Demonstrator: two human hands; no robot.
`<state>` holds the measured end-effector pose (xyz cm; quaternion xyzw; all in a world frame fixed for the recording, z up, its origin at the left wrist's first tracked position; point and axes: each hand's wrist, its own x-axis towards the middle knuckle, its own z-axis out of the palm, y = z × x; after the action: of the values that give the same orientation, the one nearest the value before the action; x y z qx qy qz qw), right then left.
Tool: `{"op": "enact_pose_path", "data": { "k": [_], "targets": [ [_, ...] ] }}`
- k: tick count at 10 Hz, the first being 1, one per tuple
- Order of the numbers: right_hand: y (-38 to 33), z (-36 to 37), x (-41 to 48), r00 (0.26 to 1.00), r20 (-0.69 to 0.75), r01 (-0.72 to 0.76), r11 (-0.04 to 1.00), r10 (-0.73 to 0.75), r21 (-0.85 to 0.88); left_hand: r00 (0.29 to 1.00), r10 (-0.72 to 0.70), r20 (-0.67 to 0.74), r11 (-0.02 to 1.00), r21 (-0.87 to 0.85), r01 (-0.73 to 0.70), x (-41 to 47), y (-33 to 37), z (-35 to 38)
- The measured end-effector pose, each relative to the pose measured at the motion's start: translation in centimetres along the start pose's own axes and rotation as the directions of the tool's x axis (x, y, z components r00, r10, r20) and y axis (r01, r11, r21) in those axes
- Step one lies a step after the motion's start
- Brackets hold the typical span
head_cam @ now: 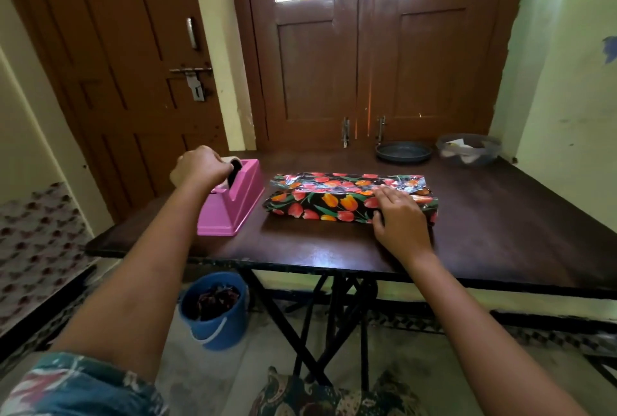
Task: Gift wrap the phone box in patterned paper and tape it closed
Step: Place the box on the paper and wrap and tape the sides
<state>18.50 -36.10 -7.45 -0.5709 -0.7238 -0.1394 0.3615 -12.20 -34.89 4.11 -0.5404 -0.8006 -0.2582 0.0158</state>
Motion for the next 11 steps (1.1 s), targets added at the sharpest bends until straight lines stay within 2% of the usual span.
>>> {"op": "enact_pose_path", "data": {
  "k": [1, 2, 3, 4, 9, 11],
  "targets": [
    [0.1, 0.1, 0.0, 1.000, -0.002, 0.003, 1.000, -0.003, -0.005, 0.986, -0.153, 0.070, 0.986, 0.082, 0.148, 0.5, -1.7, -0.9],
    [0.2, 0.1, 0.0, 1.000, 0.002, 0.005, 1.000, -0.005, -0.007, 0.943, -0.254, 0.215, 0.964, -0.017, 0.264, 0.7, -2.4, -1.0],
    [0.2, 0.1, -0.1, 1.000, 0.026, 0.002, 1.000, -0.002, -0.015, 0.882, -0.250, 0.400, 0.880, -0.287, 0.379, 0.2, -1.8, -0.6],
    [0.2, 0.0, -0.1, 0.999, 0.043, 0.004, 1.000, -0.003, -0.020, 0.841, -0.252, 0.479, 0.812, -0.368, 0.453, -0.4, -0.9, -0.8],
    [0.2, 0.1, -0.1, 0.999, 0.035, 0.004, 1.000, -0.004, -0.005, 0.859, -0.220, 0.463, 0.676, -0.562, 0.476, -1.0, -0.4, -1.4],
    [0.2, 0.0, -0.1, 0.999, 0.050, 0.006, 1.000, -0.005, -0.010, 0.905, -0.248, 0.346, 0.574, -0.700, 0.425, -1.7, -1.8, -0.5]
  ]
}}
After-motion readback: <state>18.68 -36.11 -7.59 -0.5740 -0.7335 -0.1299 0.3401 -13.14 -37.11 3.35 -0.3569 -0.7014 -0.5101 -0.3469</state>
